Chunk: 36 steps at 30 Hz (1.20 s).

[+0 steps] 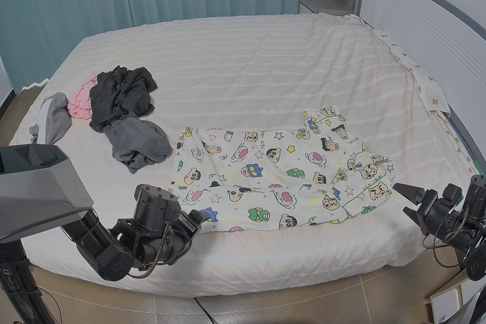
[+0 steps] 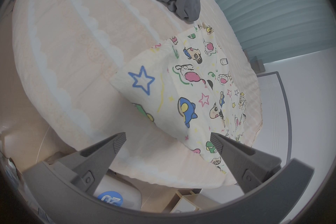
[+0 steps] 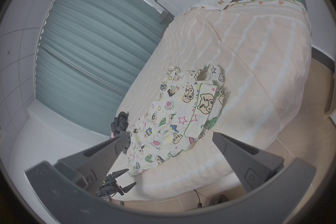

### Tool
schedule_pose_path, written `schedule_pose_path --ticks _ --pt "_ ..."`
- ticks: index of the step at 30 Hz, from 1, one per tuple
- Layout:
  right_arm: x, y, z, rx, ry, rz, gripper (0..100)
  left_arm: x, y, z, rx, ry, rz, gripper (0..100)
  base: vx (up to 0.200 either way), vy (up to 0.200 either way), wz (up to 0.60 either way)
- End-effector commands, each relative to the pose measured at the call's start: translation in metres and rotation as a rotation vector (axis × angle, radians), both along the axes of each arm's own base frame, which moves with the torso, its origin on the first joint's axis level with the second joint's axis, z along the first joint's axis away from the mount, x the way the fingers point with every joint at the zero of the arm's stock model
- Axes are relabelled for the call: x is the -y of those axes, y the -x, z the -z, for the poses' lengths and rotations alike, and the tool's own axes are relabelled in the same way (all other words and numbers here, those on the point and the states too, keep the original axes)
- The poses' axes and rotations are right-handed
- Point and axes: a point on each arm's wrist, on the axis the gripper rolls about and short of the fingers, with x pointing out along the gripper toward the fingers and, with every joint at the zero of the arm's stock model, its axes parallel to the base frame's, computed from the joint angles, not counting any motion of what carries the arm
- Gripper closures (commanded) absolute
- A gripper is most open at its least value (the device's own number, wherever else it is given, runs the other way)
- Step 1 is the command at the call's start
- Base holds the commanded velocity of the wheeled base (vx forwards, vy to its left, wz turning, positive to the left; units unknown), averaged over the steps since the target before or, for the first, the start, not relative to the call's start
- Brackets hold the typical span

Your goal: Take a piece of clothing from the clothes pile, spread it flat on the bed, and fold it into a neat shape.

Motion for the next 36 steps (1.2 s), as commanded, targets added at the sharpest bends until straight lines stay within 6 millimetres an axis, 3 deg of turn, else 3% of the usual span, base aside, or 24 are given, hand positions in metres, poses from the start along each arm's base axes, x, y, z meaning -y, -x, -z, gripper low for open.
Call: schedule_pose_path --ticks 1,13,20,21,27,36 --pt "0.000 0.003 0.002 -0.014 0.001 -0.003 0 -0.002 -0.008 0.002 0.010 -0.006 -0.019 0 0.000 0.000 0.00" --pt "-0.001 0.001 0.005 -0.030 0.002 -0.006 0 -0.008 -0.022 0.017 0.012 -0.093 -0.033 0 0.000 0.000 0.00" --pt "-0.001 0.001 0.010 -0.055 0.001 -0.008 0 -0.007 -0.027 0.015 0.037 -0.106 -0.049 0 0.000 0.000 0.00" --pt "-0.001 0.000 0.011 -0.061 0.003 -0.009 0 -0.007 -0.027 0.015 0.038 -0.113 -0.050 100 0.000 0.000 0.00" --pt "-0.001 -0.009 0.034 -0.176 0.008 -0.003 0 -0.008 -0.028 0.019 0.048 -0.164 -0.076 100 0.000 0.000 0.00" --pt "0.008 -0.045 0.079 -0.232 0.010 0.056 0 -0.007 -0.024 0.016 0.096 -0.154 -0.092 100 0.000 0.000 0.00"
